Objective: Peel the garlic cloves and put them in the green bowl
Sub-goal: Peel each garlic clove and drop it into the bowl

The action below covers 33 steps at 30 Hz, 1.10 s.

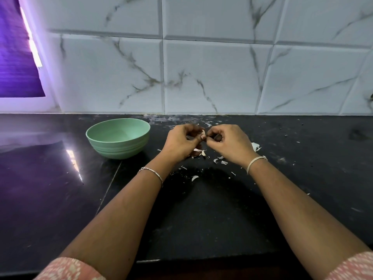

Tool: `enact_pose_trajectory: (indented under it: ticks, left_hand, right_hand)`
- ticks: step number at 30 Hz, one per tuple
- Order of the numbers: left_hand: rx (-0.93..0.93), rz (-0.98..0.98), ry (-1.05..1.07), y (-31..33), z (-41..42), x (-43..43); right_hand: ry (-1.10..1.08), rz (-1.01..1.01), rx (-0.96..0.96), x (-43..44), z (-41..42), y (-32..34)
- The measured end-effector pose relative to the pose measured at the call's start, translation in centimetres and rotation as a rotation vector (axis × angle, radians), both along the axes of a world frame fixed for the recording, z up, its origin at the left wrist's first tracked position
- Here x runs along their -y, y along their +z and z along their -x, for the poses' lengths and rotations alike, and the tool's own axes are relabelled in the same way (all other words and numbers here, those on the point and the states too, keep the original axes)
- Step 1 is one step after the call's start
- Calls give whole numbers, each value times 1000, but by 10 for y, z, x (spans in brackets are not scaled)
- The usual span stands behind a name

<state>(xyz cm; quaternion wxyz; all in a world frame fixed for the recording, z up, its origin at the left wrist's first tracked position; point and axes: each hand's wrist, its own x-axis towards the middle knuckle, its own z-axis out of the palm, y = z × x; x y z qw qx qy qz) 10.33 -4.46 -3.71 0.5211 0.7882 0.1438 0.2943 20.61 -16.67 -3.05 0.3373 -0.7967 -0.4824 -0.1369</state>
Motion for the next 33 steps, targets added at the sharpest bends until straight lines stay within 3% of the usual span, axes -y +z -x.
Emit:
enact_pose_trajectory:
  ticks: [8,14,18,21,27,33]
  left_hand:
    - [-45,-213,91,2,3,-3]
    - [-35,-11,57,4,6,0]
    - [-46,184,-91,2,5,0]
    - [-59,279,-153,0,6,3]
    - [-56,318,-188,-4,5,5]
    - [-24,281,-162,6,7,2]
  right_hand:
    - [-13,94,128,2,3,4]
    - [-173,59,139,9,-6,10]
    - [-217,345,49,26,-27,13]
    - [-267,332,12,35,-37,15]
    - [-325,199,47,34,-34,16]
    - [-152,214,33,24,-32,10]
